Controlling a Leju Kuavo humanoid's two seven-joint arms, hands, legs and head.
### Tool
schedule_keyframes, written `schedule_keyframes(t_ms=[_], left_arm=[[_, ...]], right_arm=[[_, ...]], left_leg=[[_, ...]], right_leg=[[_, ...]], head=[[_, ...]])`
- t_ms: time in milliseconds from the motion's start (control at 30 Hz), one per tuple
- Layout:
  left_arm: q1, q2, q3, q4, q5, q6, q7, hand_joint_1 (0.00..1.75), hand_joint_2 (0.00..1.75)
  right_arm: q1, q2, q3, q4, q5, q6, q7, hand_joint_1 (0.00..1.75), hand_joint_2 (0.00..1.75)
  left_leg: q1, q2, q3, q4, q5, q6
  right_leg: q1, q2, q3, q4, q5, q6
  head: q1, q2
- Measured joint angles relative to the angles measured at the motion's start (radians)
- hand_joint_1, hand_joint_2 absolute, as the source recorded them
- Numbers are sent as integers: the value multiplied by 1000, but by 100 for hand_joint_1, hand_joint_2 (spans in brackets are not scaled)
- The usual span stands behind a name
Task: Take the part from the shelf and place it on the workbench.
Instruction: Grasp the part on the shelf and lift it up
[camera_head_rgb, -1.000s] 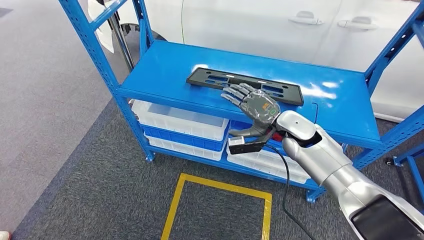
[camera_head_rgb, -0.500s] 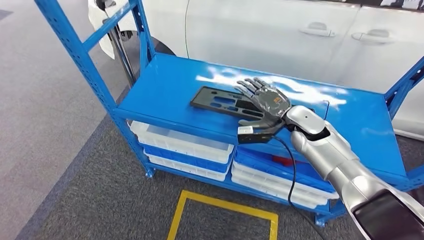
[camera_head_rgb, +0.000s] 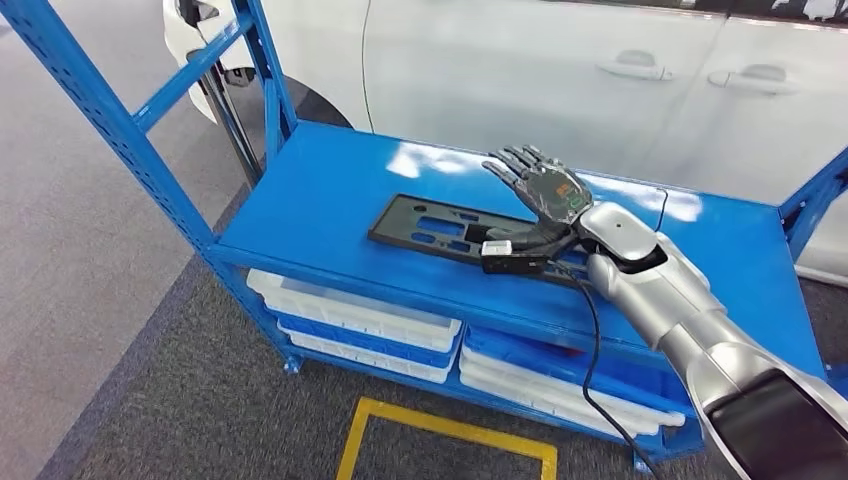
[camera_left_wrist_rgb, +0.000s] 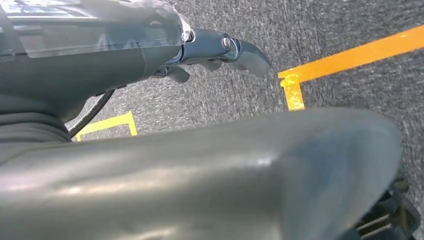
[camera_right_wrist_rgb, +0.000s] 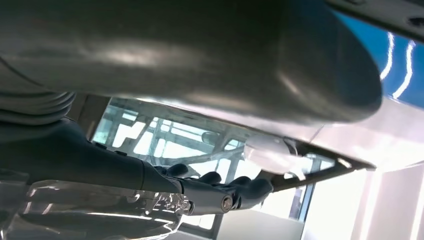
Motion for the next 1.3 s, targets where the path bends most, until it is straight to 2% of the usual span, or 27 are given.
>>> schedule_keyframes(t_ms=[67,100,167,233,267,300,333,400,433,467,567,633,667,733,767,800,833,900,967,1000,1067,1133,1200,1267,1300], left_arm=[[2,1,0,0,3,2,-2,0,0],[2,1,0,0,6,2,-3,0,0],[2,1,0,0,12,3,-6,0,0],[5,1,0,0,19,4,-11,0,0],[8,1,1,0,24,4,-14,0,0],[13,2,2,0,28,4,-17,0,0],[18,2,3,0,31,5,-19,0,0],[29,2,4,0,36,5,-21,0,0],[32,2,5,0,38,5,-21,0,0],[34,2,5,0,39,5,-21,0,0],[35,4,5,0,40,4,-21,0,0],[35,5,5,0,41,4,-21,0,0],[35,6,5,0,41,4,-21,0,0],[35,6,5,0,41,4,-21,0,0],[35,6,5,0,41,4,-21,0,0],[36,5,5,0,41,4,-21,0,0],[36,5,5,0,41,4,-21,0,0],[36,6,5,0,41,4,-21,0,0],[34,7,5,0,41,4,-22,0,0],[34,8,5,0,42,3,-24,0,0],[36,7,5,0,45,2,-27,0,0],[39,6,5,0,49,3,-28,0,0],[36,6,5,0,50,4,-30,0,0],[34,5,5,0,51,4,-30,0,0],[33,5,5,0,51,3,-29,0,0]], right_arm=[[-30,0,2,21,21,17,9,0,0],[-48,-2,3,31,27,27,9,0,0],[-80,-9,3,48,31,44,-3,0,0],[-93,-27,5,55,28,65,-19,0,0],[-91,-44,5,45,20,82,-25,0,0],[-85,-69,6,21,7,104,-30,0,0],[-79,-99,5,-16,-11,129,-32,0,0],[-74,-162,2,-106,-45,175,-29,0,0],[-73,-188,0,-148,-55,193,-25,0,0],[-72,-210,-2,-186,-62,207,-19,0,0],[-63,-257,-5,-275,-71,231,-7,0,0],[-61,-274,-8,-313,-73,235,-4,0,0],[-60,-280,-9,-328,-74,235,-4,0,0],[-56,-287,-10,-350,-74,236,-3,0,0],[-53,-290,-10,-358,-74,236,-3,0,0],[-50,-292,-10,-365,-74,237,-3,0,0],[-47,-295,-10,-370,-74,237,-3,0,0],[-45,-301,-11,-382,-76,236,-3,0,0],[-32,-325,-15,-407,-89,232,-3,0,0],[-17,-347,-18,-429,-100,228,-3,0,0],[32,-399,-32,-485,-119,211,-3,0,0],[95,-442,-57,-540,-125,190,-5,0,0],[158,-471,-87,-591,-121,177,-7,0,0],[224,-491,-108,-642,-115,171,-4,0,0],[262,-501,-118,-673,-112,165,-1,0,0]], left_leg=[[3,0,5,-7,10,11],[5,1,7,-11,13,16],[8,2,11,-18,16,23],[8,1,12,-16,14,27],[8,-1,13,-15,11,28],[9,-3,13,-12,9,27],[9,-5,14,-7,4,26],[8,-9,15,5,-8,19],[7,-9,15,11,-15,14],[5,-8,15,15,-20,9],[5,-6,19,16,-29,-4],[6,-4,8,50,-55,-15],[7,-2,-11,96,-82,-20],[10,-1,-75,232,-145,-27],[11,0,-103,287,-163,-28],[11,0,-118,313,-164,-28],[11,0,-114,298,-144,-26],[9,0,-54,168,-71,-14],[4,0,6,47,-27,-2],[2,-1,18,21,-22,3],[2,-6,23,13,-22,10],[6,-8,30,0,-16,21],[8,-7,36,-9,-11,28],[8,-5,36,-9,-12,30],[8,-4,36,-8,-14,30]], right_leg=[[0,0,-2,1,-5,11],[0,-1,-8,16,-17,16],[-5,-3,-48,107,-71,26],[-11,-4,-116,248,-132,34],[-13,-4,-139,292,-143,38],[-16,-5,-145,299,-135,41],[-18,-6,-131,266,-109,43],[-20,-11,-63,126,-44,43],[-18,-12,-34,68,-24,40],[-17,-12,-17,33,-16,37],[-16,-10,-10,22,-19,22],[-19,-10,-3,17,-20,11],[-20,-11,0,15,-21,6],[-18,-12,2,15,-23,0],[-17,-12,3,15,-24,-1],[-16,-11,4,16,-25,-2],[-14,-11,5,16,-26,-2],[-13,-9,10,16,-28,0],[-9,-9,12,16,-31,7],[-7,-10,13,16,-32,12],[-6,-15,17,13,-33,24],[-9,-16,13,30,-49,35],[-13,-15,-27,120,-103,44],[-16,-15,-93,255,-162,51],[-18,-15,-113,293,-170,54]], head=[[0,0],[0,0],[0,0],[0,0],[0,0],[0,0],[0,0],[0,0],[0,0],[0,0],[0,0],[0,0],[0,0],[0,0],[0,0],[0,0],[0,0],[0,0],[0,0],[0,0],[0,0],[0,0],[0,0],[0,0],[0,0]])
